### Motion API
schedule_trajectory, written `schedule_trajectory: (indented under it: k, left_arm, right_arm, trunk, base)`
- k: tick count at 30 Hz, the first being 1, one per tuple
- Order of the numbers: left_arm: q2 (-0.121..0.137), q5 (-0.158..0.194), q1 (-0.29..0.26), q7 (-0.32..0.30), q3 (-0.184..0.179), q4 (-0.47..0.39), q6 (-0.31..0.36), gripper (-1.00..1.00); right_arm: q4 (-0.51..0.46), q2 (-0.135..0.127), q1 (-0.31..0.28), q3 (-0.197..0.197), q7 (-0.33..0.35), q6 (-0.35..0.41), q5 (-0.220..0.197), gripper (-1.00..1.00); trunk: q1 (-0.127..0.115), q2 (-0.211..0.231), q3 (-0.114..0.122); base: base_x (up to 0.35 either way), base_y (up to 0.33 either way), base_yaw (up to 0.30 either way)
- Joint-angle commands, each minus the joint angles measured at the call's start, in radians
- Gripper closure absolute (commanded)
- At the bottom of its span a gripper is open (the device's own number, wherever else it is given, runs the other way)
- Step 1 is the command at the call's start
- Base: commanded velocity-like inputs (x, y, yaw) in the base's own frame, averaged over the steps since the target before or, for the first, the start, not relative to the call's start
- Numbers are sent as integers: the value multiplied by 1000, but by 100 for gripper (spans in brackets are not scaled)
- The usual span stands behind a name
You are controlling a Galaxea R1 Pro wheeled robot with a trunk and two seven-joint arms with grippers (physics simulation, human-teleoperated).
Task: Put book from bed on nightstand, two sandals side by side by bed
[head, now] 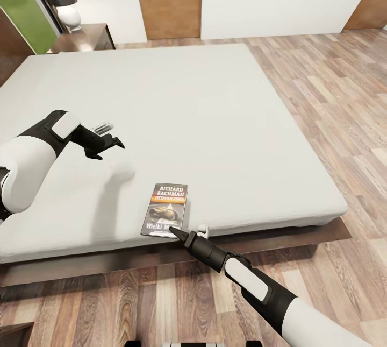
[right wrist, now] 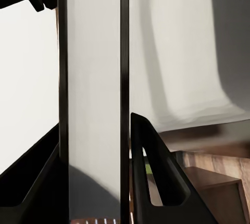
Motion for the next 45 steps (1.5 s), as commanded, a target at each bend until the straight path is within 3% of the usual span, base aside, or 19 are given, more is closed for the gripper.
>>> schedule_trajectory:
  k: [1,22,33,37,39,45]
  left_arm:
    - [1,11,0,7,-8,-2,4,-100]
    - [11,8,1,11,-9,-1,1,-100]
    - [16,5,2,11,-10,0,0,-100]
    - [30,5,4,11,-10,0,0,-100]
    - [51,6,7,10,-11,0,0,-100]
    - [64,7,9,9,-10,-1,0,-100]
  right_arm:
    - [0,-1,-1,3,2,4,-8,100]
    - [0,-2,-2,2,1,8,11,100]
    - [-1,-4,-5,-3,3,74,18,100]
    - [-1,-5,-8,-4,3,89,18,100]
    - [-1,-6,-30,-5,4,104,18,100]
    - [-1,-6,-64,-5,4,128,17,100]
  trunk:
    - [-4,7,3]
    - [-84,154,68]
    - [-127,231,103]
    - [-142,259,115]
    - [-150,273,122]
    - [-173,315,141]
  base:
    - [0,0,0]
    - [0,0,0]
    - [0,0,0]
    - [0,0,0]
    - [0,0,0]
    - [0,0,0]
